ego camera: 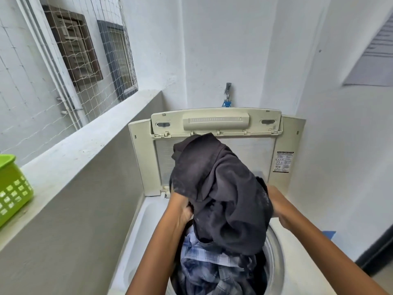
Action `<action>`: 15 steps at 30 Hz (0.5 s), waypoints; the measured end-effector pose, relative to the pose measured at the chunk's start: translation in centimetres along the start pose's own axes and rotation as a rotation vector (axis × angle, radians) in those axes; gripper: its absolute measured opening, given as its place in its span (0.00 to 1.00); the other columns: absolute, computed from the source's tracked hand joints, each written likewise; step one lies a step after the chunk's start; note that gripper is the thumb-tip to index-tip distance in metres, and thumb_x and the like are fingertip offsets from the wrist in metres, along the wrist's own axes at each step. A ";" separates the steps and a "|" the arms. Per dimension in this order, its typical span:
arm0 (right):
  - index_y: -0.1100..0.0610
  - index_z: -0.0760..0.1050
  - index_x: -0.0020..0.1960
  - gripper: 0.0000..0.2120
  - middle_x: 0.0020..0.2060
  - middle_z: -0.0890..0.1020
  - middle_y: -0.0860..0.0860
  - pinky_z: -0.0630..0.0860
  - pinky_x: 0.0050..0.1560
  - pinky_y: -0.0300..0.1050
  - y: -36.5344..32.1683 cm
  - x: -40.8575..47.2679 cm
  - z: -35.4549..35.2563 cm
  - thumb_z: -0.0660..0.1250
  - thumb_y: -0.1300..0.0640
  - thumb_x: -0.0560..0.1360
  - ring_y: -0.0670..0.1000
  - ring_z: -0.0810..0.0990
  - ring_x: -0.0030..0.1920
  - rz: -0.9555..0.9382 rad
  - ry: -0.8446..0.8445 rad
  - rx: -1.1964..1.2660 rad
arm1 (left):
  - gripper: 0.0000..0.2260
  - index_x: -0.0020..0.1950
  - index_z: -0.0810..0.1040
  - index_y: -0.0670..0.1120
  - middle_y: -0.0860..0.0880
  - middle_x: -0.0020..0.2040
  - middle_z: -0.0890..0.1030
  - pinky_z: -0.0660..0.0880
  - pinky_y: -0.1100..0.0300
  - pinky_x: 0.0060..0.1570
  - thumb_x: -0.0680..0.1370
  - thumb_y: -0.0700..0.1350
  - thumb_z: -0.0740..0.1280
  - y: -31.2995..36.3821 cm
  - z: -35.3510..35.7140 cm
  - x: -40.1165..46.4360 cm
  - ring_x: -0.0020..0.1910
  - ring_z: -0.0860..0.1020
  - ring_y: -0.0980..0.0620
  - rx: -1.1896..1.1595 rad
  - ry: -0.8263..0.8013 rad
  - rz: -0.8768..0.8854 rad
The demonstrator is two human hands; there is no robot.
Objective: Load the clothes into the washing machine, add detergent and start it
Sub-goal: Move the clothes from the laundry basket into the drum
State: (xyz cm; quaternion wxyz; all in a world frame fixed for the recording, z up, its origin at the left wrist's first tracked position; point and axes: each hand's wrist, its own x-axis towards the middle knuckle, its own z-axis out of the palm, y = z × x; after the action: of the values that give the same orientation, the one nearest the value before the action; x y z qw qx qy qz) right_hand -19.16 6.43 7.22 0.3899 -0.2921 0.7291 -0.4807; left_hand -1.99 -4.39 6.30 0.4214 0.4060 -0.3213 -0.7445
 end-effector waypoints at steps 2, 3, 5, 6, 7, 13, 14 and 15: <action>0.57 0.73 0.49 0.09 0.44 0.79 0.54 0.69 0.36 0.43 -0.6 0.1 -0.3 0.61 0.51 0.79 0.51 0.76 0.38 -0.124 0.106 0.004 | 0.14 0.40 0.73 0.42 0.45 0.35 0.75 0.73 0.63 0.31 0.83 0.42 0.56 0.5 0.5 0.1 0.33 0.72 0.51 0.014 0.037 0.012; 0.57 0.73 0.52 0.11 0.46 0.79 0.53 0.71 0.38 0.44 -1.1 -0.3 -0.6 0.62 0.49 0.78 0.51 0.76 0.41 -0.188 0.112 0.096 | 0.11 0.43 0.75 0.42 0.45 0.38 0.77 0.74 0.61 0.34 0.82 0.44 0.58 0.7 0.4 0.1 0.35 0.74 0.50 0.003 0.040 0.042; 0.55 0.71 0.57 0.16 0.50 0.79 0.52 0.73 0.42 0.46 -2.4 -1.5 -1.1 0.63 0.46 0.76 0.51 0.78 0.45 -0.319 0.011 0.269 | 0.08 0.53 0.78 0.42 0.42 0.46 0.82 0.80 0.53 0.43 0.80 0.46 0.63 0.9 0.5 -0.1 0.42 0.81 0.44 0.002 0.033 0.085; 0.53 0.71 0.59 0.18 0.52 0.79 0.50 0.75 0.45 0.45 -2.9 -2.0 -1.4 0.64 0.44 0.74 0.50 0.80 0.48 -0.380 -0.088 0.276 | 0.09 0.55 0.78 0.42 0.42 0.48 0.83 0.80 0.47 0.48 0.79 0.45 0.65 0.8 0.5 -0.3 0.45 0.82 0.42 0.001 0.025 0.081; 0.50 0.71 0.61 0.20 0.55 0.79 0.48 0.76 0.49 0.44 -3.1 -2.4 -1.5 0.65 0.43 0.71 0.48 0.80 0.52 -0.430 -0.190 0.235 | 0.09 0.55 0.78 0.41 0.41 0.48 0.83 0.80 0.45 0.50 0.79 0.44 0.65 0.8 0.3 -0.3 0.45 0.82 0.42 -0.006 0.005 0.073; 0.45 0.63 0.69 0.35 0.62 0.74 0.39 0.73 0.60 0.37 -2.0 -2.2 0.6 0.76 0.54 0.68 0.39 0.75 0.60 -0.579 -0.222 -0.286 | 0.07 0.43 0.78 0.44 0.43 0.40 0.81 0.79 0.55 0.33 0.76 0.47 0.66 1.2 -0.2 0.3 0.33 0.80 0.45 0.023 -0.075 -0.056; 0.47 0.68 0.65 0.27 0.58 0.77 0.42 0.74 0.58 0.38 -1.9 -1.6 0.6 0.73 0.59 0.70 0.43 0.78 0.58 -0.595 -0.108 -0.227 | 0.08 0.41 0.77 0.45 0.44 0.36 0.80 0.77 0.58 0.32 0.75 0.49 0.67 1.2 -0.6 0.4 0.30 0.78 0.46 0.032 -0.094 -0.084; 0.48 0.73 0.59 0.18 0.54 0.81 0.45 0.76 0.55 0.39 -2.0 -1.3 0.5 0.70 0.63 0.72 0.46 0.80 0.55 -0.573 -0.004 -0.136 | 0.08 0.40 0.77 0.46 0.45 0.35 0.79 0.75 0.58 0.33 0.74 0.50 0.68 1.3 -1.0 0.4 0.30 0.77 0.47 0.033 -0.116 -0.118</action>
State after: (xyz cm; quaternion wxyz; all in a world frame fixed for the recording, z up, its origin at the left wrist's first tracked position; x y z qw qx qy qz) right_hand -17.99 6.54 9.31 0.2193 -0.5123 0.6467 -0.5208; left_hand -0.73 -5.52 6.78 0.3509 0.3873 -0.3327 -0.7850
